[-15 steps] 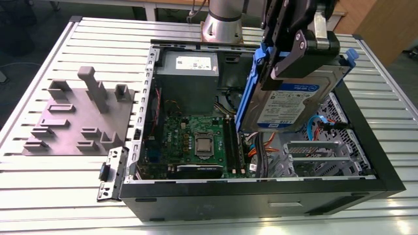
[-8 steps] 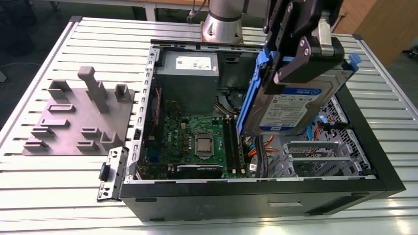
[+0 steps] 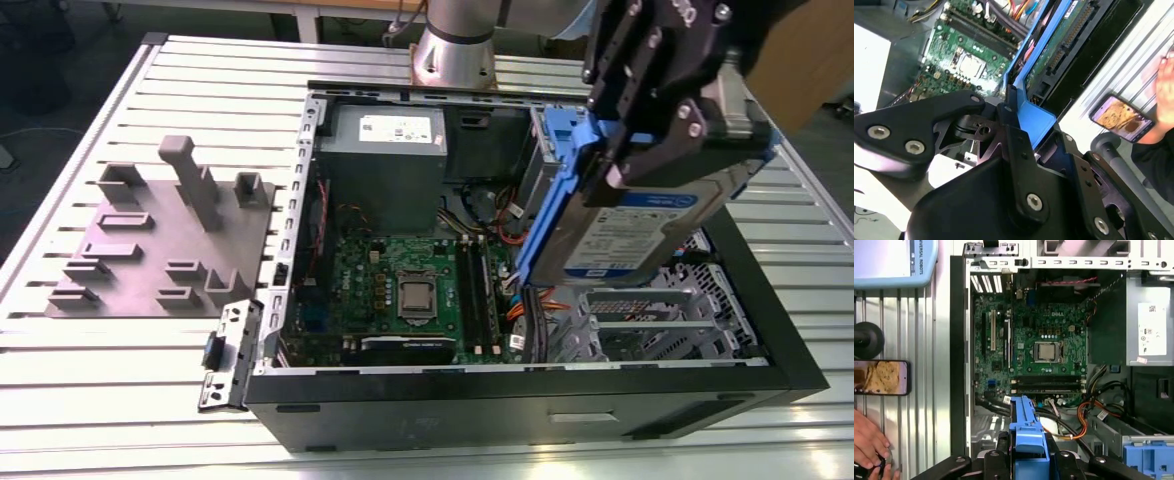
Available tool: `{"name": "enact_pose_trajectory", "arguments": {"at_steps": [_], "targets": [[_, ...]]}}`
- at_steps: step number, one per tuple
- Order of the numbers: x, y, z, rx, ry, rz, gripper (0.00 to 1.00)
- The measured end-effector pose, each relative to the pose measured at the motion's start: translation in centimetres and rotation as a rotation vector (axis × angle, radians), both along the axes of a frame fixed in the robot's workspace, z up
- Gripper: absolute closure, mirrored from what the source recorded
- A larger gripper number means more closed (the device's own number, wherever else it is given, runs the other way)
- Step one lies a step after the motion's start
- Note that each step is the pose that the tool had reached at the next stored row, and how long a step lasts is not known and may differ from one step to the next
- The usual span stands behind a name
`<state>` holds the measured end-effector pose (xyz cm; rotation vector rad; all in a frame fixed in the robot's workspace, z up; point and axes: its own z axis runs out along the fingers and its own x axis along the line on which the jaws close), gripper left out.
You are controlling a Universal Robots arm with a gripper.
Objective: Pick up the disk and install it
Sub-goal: 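Insert the disk into the insertion slot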
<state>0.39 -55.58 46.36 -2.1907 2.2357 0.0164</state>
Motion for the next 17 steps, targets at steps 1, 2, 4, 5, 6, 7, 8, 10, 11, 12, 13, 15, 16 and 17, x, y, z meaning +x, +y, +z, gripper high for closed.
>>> {"name": "enact_pose_trajectory", "arguments": {"at_steps": [1, 2, 4, 5, 6, 7, 8, 10, 11, 12, 13, 15, 16, 17], "targets": [[0.32, -0.12, -0.03, -0.0001, 0.0001, 0.0, 0.63], [0.57, -0.27, -0.06, 0.0001, 0.0002, 0.0, 0.63], [0.96, -0.55, -0.11, -0.0001, 0.0003, 0.0, 0.63], [1.16, -0.65, -0.14, -0.0001, 0.0003, 0.0, 0.63], [1.39, -0.74, -0.18, -0.0001, 0.0004, 0.0, 0.63], [1.62, -0.83, -0.23, -0.0001, 0.0007, 0.0, 0.63], [1.84, -0.9, -0.29, -0.0002, 0.0009, 0.0, 0.63], [2.28, -0.99, -0.47, 0.0002, 0.0013, 0.0, 0.63], [2.53, -1.03, -0.53, -0.0001, 0.002, 0.0, 0.63], [2.8, -1.06, -0.61, 0.0, 0.0027, 0.0, 0.63], [3.05, -1.07, -0.68, 0.0, 0.0035, 0.0, 0.63], [3.52, -1.08, -0.81, -0.0001, 0.0047, 0.0, 0.63], [3.74, -1.08, -0.88, -0.0001, 0.005, 0.0, 0.63], [3.97, -1.08, -0.95, -0.0001, 0.0053, 0.0, 0.63]]}}
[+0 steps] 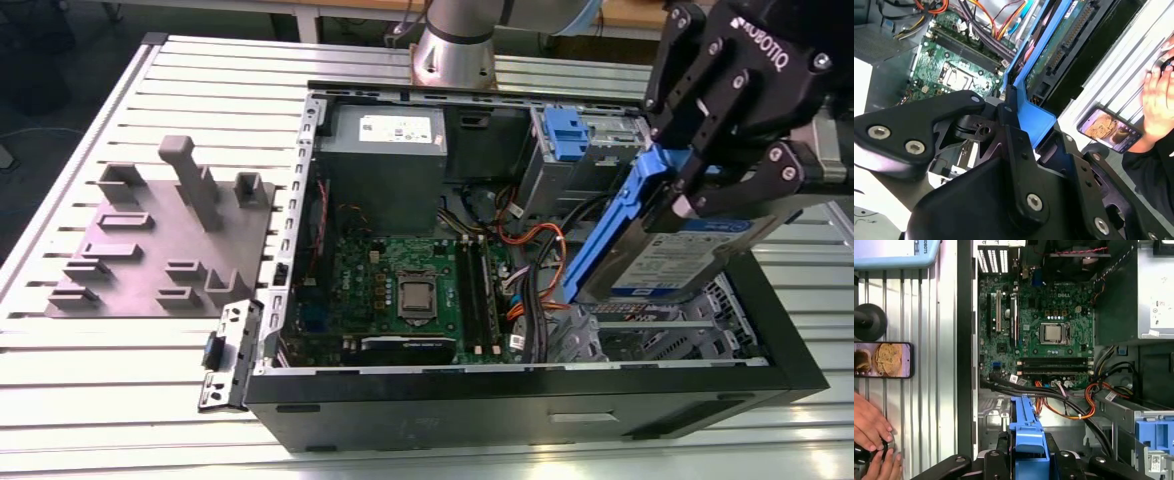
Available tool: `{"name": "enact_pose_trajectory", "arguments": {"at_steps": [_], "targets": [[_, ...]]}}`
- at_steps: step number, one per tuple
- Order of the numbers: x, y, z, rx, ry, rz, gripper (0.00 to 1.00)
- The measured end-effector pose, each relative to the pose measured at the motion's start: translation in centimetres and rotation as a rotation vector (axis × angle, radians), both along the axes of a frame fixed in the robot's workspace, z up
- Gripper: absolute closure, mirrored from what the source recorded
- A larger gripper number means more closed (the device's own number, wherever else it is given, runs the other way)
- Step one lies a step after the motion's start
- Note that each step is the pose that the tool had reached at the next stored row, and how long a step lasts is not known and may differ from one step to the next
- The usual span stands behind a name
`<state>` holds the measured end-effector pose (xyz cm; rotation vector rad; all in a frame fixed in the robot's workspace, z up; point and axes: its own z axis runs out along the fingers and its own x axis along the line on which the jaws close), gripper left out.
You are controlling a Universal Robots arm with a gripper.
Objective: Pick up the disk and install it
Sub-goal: 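Insert the disk into the insertion slot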
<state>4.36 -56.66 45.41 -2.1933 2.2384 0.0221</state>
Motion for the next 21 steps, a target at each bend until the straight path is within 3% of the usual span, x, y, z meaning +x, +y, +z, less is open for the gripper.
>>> {"name": "enact_pose_trajectory", "arguments": {"at_steps": [8, 14, 21], "targets": [[1.48, 0.0, -0.42, -0.0002, 0.0004, 0.0, 0.63], [1.61, 0.0, -0.46, -0.0001, 0.0004, 0.0, 0.63], [2.42, 0.0, -0.71, -0.0001, 0.0004, 0.0, 0.63]]}}
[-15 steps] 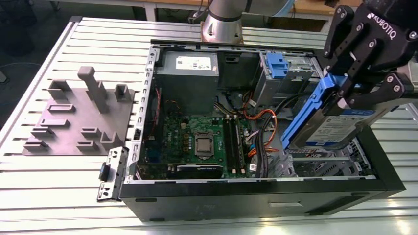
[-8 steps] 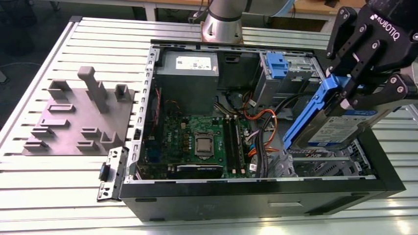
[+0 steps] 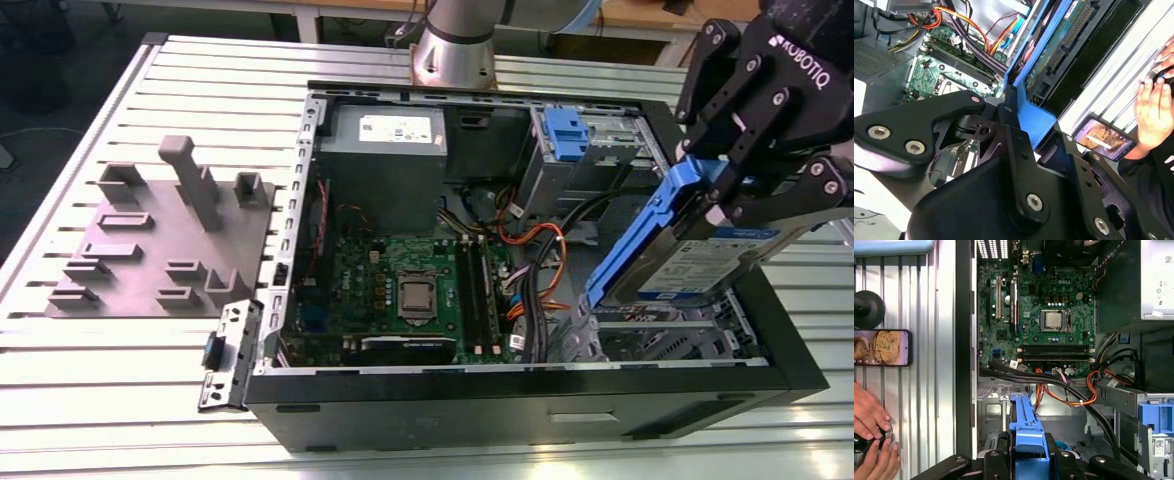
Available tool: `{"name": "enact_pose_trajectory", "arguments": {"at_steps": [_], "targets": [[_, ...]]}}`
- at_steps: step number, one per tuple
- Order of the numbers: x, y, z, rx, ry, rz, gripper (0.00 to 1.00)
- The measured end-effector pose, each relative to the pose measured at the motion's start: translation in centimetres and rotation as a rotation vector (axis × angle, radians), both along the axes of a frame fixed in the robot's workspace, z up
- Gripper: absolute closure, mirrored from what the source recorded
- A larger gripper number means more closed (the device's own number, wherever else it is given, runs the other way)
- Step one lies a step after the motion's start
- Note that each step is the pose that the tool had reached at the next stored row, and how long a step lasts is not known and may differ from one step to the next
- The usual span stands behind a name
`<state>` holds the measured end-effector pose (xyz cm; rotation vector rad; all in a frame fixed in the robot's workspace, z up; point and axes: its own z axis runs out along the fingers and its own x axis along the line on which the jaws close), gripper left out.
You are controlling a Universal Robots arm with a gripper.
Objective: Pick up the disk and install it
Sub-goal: 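Insert the disk into the insertion slot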
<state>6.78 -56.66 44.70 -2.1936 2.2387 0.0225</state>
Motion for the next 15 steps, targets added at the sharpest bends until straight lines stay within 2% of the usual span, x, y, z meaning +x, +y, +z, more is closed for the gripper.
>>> {"name": "enact_pose_trajectory", "arguments": {"at_steps": [15], "targets": [[0.74, -0.11, -1.08, 0.0, 0.0, 0.0, 0.63]]}}
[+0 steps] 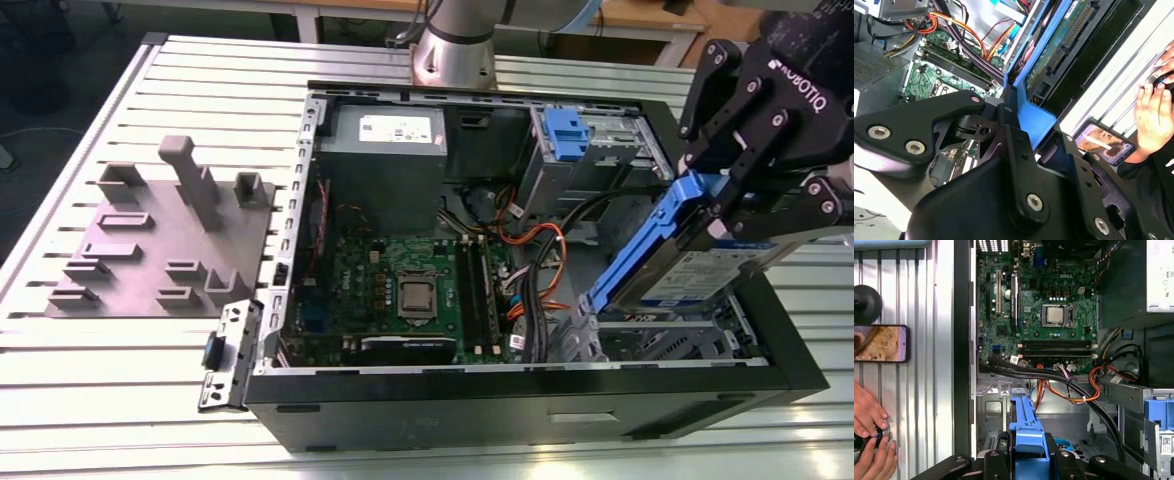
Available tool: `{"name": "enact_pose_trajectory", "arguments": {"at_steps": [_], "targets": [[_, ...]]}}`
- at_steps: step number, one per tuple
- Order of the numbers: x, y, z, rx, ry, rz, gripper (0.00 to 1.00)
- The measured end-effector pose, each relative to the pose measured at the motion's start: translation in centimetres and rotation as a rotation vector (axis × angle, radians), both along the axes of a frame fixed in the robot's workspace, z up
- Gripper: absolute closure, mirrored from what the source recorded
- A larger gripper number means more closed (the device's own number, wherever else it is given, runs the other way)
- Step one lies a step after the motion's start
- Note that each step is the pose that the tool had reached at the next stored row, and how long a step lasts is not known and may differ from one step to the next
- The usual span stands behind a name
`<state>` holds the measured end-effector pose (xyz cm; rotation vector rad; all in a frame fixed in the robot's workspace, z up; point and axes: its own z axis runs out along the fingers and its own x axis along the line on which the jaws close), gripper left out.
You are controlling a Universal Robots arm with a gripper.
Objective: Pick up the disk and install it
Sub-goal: 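Insert the disk into the insertion slot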
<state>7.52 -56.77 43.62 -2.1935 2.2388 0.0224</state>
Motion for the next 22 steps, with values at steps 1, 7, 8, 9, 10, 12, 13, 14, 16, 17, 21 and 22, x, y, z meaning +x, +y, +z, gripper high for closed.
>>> {"name": "enact_pose_trajectory", "arguments": {"at_steps": [1, 7, 8, 9, 10, 12, 13, 14, 16, 17, 21, 22], "targets": [[0.01, -0.02, -0.06, 0.0, 0.0, 0.0, 0.63], [0.03, -0.1, -0.58, -0.0001, 0.0, 0.0, 0.63], [0.03, -0.11, -0.72, -0.0001, 0.0, 0.0, 0.63], [0.03, -0.11, -0.86, 0.0, 0.0, 0.0, 0.63], [0.03, -0.11, -1.03, 0.0001, 0.0, 0.0, 0.63], [0.03, -0.12, -1.38, 0.0, 0.0, 0.0, 0.63], [0.03, -0.13, -1.55, 0.0, 0.0, 0.0, 0.63], [0.03, -0.14, -1.72, 0.0, 0.0, 0.0, 0.63], [0.03, -0.14, -1.83, -0.0005, 0.0, 0.0, 0.63], [0.03, -0.14, -1.83, -0.0005, 0.0, 0.0, 0.63], [0.03, -0.14, -1.84, -0.0005, 0.0, 0.0, 0.63], [0.03, -0.14, -1.85, -0.0005, 0.0, 0.0, 0.63]]}}
